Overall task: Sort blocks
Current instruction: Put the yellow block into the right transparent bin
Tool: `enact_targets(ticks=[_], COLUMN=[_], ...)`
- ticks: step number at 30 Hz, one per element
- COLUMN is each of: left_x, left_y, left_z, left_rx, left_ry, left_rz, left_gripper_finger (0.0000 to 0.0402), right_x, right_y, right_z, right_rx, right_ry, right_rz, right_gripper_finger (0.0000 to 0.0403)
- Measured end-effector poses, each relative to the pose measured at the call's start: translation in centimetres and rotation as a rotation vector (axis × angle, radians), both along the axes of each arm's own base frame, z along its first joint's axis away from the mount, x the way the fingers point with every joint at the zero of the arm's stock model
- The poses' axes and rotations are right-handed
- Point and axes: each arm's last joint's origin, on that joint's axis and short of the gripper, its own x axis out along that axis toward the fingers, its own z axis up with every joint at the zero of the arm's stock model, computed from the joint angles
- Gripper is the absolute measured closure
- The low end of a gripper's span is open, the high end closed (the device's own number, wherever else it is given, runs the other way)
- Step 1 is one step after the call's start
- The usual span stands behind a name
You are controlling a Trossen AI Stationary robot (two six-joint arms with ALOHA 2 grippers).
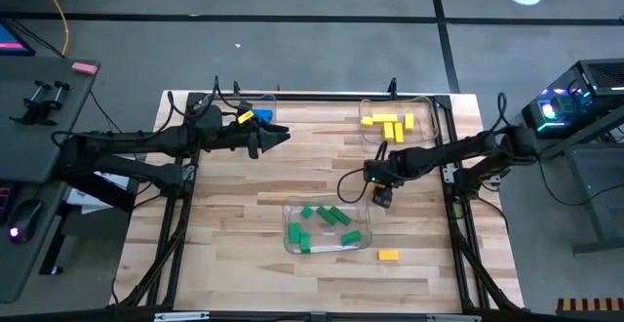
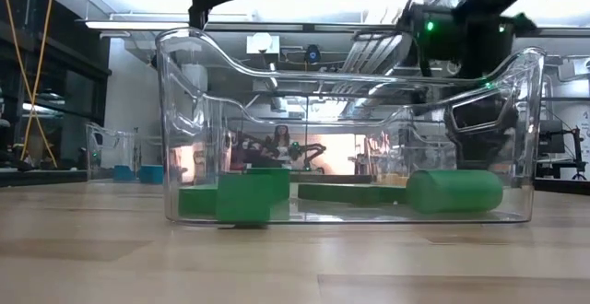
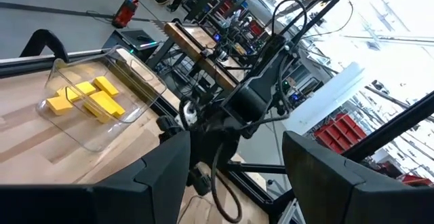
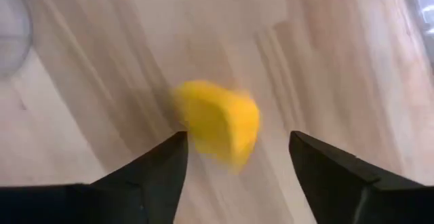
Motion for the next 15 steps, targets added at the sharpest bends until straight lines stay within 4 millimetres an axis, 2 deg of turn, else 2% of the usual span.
enact_targets(ticks=[9, 15], left_x=[0.00, 0.01], left_y=[0.00, -0.01], left_z=[-0.06, -0.08], left_rx=[0.004, 0.004], left_ry=[0.008, 0.010], left_rz=[0.000, -0.001], left_gripper_finger=[0.0181, 0.0181], right_x=[0.03, 0.08], right_y=[-0.08, 0.16], right_z=[-0.21, -0.08], right_rx=[0.019, 0.107], right_ry=[-0.004, -0.016], right_rz=[-0.010, -0.025], right_gripper_finger=[0.0207, 0.0221])
